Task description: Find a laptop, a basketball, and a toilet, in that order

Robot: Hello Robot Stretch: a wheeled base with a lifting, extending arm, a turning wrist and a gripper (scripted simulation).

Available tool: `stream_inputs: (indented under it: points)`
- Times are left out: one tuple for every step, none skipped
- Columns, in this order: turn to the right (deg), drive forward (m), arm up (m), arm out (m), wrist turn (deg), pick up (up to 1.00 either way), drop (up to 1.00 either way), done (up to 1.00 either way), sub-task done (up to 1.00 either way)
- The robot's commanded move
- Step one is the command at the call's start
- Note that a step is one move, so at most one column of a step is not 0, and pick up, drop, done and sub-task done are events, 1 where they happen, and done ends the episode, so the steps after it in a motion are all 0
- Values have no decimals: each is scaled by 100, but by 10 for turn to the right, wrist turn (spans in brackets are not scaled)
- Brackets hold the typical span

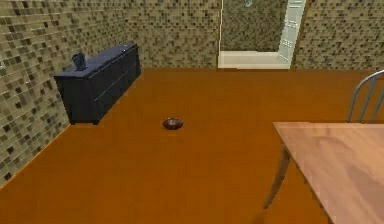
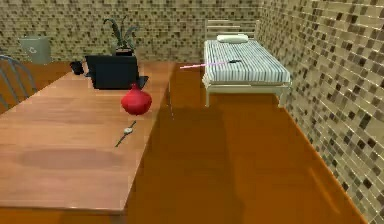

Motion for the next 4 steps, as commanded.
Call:
stream_inputs:
  points:
    - [-450,0,0,0,0,0,0,0,0]
    - [-210,0,0,0,0,0,0,0,0]
    - [0,10,0,0,0,0,0,0,0]
    - [450,0,0,0,0,0,0,0,0]
